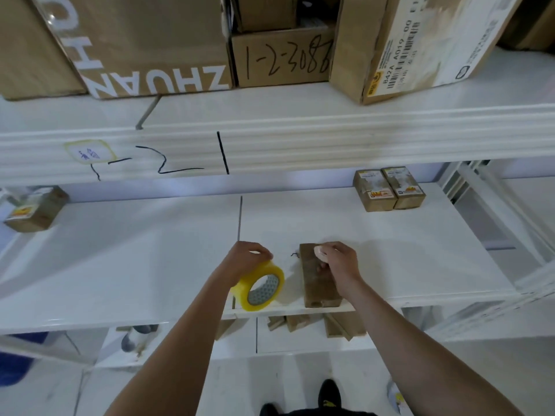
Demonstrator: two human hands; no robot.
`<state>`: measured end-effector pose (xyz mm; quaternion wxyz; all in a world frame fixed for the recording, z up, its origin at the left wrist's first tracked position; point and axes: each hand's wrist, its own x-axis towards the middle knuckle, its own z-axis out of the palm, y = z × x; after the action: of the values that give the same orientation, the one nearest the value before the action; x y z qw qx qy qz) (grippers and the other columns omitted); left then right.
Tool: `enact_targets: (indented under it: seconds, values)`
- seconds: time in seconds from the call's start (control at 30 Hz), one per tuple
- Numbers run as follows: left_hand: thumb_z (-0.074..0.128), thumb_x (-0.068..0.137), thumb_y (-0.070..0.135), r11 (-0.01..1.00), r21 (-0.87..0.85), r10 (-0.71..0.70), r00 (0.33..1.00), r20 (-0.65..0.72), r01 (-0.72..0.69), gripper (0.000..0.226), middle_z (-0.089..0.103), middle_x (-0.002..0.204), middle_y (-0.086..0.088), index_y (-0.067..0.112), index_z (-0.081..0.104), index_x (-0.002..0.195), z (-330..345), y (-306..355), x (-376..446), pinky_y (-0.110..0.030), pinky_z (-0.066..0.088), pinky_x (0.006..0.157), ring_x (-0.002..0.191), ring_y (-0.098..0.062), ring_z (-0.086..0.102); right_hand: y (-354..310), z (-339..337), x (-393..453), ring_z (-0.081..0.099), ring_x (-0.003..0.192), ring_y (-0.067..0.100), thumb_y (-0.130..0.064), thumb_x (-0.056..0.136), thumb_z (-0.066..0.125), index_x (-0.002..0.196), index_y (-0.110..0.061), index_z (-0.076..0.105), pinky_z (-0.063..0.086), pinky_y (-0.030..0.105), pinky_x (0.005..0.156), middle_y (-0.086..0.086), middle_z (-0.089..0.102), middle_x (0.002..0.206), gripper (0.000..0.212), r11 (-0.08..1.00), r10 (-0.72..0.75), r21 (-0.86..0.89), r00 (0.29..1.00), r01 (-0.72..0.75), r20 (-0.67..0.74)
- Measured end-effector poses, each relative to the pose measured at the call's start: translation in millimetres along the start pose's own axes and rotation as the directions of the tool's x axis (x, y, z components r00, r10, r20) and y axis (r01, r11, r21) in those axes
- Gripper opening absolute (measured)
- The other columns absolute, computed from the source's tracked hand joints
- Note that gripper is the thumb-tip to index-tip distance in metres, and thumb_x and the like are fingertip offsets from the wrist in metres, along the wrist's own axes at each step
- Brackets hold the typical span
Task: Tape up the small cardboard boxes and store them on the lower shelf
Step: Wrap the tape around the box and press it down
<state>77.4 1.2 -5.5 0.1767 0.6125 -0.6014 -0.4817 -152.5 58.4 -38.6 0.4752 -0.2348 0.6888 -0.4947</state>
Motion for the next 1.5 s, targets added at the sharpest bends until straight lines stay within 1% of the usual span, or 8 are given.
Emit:
enact_targets:
  seconds: [0.23, 0.5, 0.63, 0.8, 0.9, 1.03, 1.3, 1.5]
  values:
    - [0.073, 0.092, 0.019, 0.931, -0.361, -0.067, 0.997, -0.029, 0.052, 0.010, 0.073, 0.097, 0.005, 0.021, 0.080, 0.084, 26.3, 2.4, -22.1, -0.027, 0.054, 0.068, 0.087, -0.020, 0.065, 0.4, -38.6, -1.4, 0.062, 0.086, 0.015, -0.018, 0.092, 0.065, 0.103, -0.017, 0.072, 0.052, 0.030, 0.079, -0.004, 0.069, 0.097, 0.013, 0.902, -0.261, -0.401, 0.943, 0.161, -0.208]
    - [0.077, 0.088, 0.016, 0.816, -0.564, -0.181, 0.983, -0.040, 0.127, 0.006, 0.074, 0.098, -0.001, 0.020, 0.079, 0.084, 30.4, -11.4, -34.9, -0.028, 0.055, 0.063, 0.082, -0.024, 0.068, 25.7, -61.9, -11.0, 0.069, 0.090, 0.031, -0.022, 0.092, 0.073, 0.091, 0.000, 0.074, 0.041, 0.023, 0.065, 0.012, 0.074, 0.092, 0.021, 0.772, -0.172, -0.636, 0.960, -0.007, -0.220]
    - [0.079, 0.086, 0.017, 0.809, -0.573, -0.189, 0.981, -0.039, 0.133, 0.006, 0.074, 0.095, -0.001, 0.020, 0.079, 0.082, 27.7, -16.6, -40.2, -0.030, 0.057, 0.064, 0.080, -0.024, 0.068, 29.5, -63.3, -10.2, 0.051, 0.049, 0.017, -0.026, 0.092, 0.073, 0.063, -0.006, 0.057, 0.032, 0.023, 0.045, 0.004, 0.052, 0.053, 0.039, 0.690, -0.162, -0.720, 0.956, -0.068, -0.245]
    - [0.079, 0.086, 0.016, 0.799, -0.585, -0.195, 0.980, -0.035, 0.138, 0.005, 0.074, 0.095, 0.000, 0.019, 0.079, 0.083, 25.8, -23.3, -45.1, -0.029, 0.057, 0.063, 0.080, -0.023, 0.068, 12.6, -45.5, -26.7, 0.062, 0.101, 0.032, -0.035, 0.093, 0.070, 0.113, -0.002, 0.062, 0.053, 0.038, 0.082, 0.018, 0.064, 0.111, 0.039, 0.559, -0.222, -0.823, 0.938, -0.101, -0.265]
    - [0.078, 0.087, 0.014, 0.797, -0.591, -0.173, 0.984, -0.035, 0.119, 0.012, 0.075, 0.088, 0.006, 0.021, 0.079, 0.078, 25.7, -27.7, -47.5, -0.030, 0.060, 0.065, 0.080, -0.021, 0.069, -9.9, -4.6, -44.5, 0.061, 0.105, 0.026, -0.029, 0.097, 0.066, 0.117, -0.007, 0.065, 0.052, 0.035, 0.090, 0.012, 0.063, 0.114, 0.029, 0.576, -0.453, -0.769, 0.891, 0.278, -0.017]
    - [0.073, 0.089, 0.012, 0.833, -0.548, -0.125, 0.991, -0.056, 0.074, 0.022, 0.076, 0.080, 0.007, 0.024, 0.080, 0.072, 25.9, -33.4, -50.9, -0.027, 0.058, 0.064, 0.073, -0.015, 0.071, -28.8, 52.0, -71.7, 0.063, 0.094, 0.013, -0.039, 0.091, 0.073, 0.110, -0.015, 0.075, 0.044, 0.023, 0.072, -0.002, 0.069, 0.103, 0.031, 0.538, -0.216, -0.685, 0.866, 0.491, 0.452]
    - [0.080, 0.086, 0.028, 0.822, -0.563, -0.096, 0.995, -0.002, 0.078, 0.005, 0.077, 0.095, -0.003, 0.023, 0.081, 0.088, 14.2, -41.0, -62.3, -0.030, 0.061, 0.066, 0.078, -0.015, 0.073, -30.5, 73.5, -84.4, 0.069, 0.080, 0.014, -0.013, 0.091, 0.071, 0.084, -0.012, 0.081, 0.049, 0.020, 0.064, 0.001, 0.076, 0.084, 0.012, 0.599, -0.219, -0.665, 0.889, 0.447, 0.401]
    - [0.083, 0.082, 0.015, 0.888, -0.425, -0.007, 0.929, 0.369, 0.175, 0.051, 0.072, 0.111, -0.018, 0.030, 0.058, 0.125, -4.0, -56.7, -76.5, -0.038, 0.059, 0.080, 0.093, -0.031, 0.072, -29.8, 78.7, -85.8, 0.073, 0.079, 0.017, -0.010, 0.088, 0.072, 0.082, -0.014, 0.083, 0.061, 0.034, 0.077, 0.002, 0.078, 0.084, 0.014, 0.509, -0.179, -0.728, 0.884, 0.459, 0.433]
